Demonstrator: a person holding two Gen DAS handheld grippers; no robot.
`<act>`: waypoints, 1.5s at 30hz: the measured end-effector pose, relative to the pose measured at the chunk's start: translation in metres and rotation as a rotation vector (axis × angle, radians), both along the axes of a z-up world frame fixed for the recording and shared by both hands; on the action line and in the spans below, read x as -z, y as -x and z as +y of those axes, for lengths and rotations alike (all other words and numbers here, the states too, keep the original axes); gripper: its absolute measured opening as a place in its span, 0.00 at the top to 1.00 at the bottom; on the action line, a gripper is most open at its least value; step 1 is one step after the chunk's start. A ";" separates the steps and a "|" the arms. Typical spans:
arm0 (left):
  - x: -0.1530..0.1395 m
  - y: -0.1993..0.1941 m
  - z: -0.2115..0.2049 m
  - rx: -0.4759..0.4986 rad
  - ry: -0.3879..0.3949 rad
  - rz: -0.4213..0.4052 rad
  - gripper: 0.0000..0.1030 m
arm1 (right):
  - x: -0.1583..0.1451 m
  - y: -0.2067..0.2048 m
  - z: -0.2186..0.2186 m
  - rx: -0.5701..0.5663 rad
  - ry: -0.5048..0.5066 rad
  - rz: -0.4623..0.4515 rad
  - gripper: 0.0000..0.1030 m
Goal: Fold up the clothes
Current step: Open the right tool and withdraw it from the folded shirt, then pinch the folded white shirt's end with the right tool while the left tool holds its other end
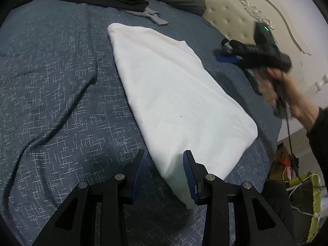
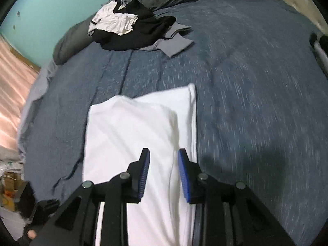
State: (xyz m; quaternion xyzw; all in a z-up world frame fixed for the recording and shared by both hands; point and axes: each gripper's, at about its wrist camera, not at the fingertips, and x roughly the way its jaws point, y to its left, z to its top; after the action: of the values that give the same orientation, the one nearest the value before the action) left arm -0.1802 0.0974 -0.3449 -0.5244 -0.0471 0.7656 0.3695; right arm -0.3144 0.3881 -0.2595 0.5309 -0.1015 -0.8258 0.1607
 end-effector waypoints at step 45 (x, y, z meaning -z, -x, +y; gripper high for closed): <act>0.013 -0.002 0.009 0.029 0.019 -0.030 0.61 | 0.042 -0.008 0.003 -0.086 0.014 -0.091 0.82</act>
State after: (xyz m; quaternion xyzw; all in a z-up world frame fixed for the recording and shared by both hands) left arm -0.1780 0.1068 -0.3577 -0.5401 -0.0376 0.7526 0.3748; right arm -0.3062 0.3911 -0.3012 0.5706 -0.0913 -0.7925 0.1951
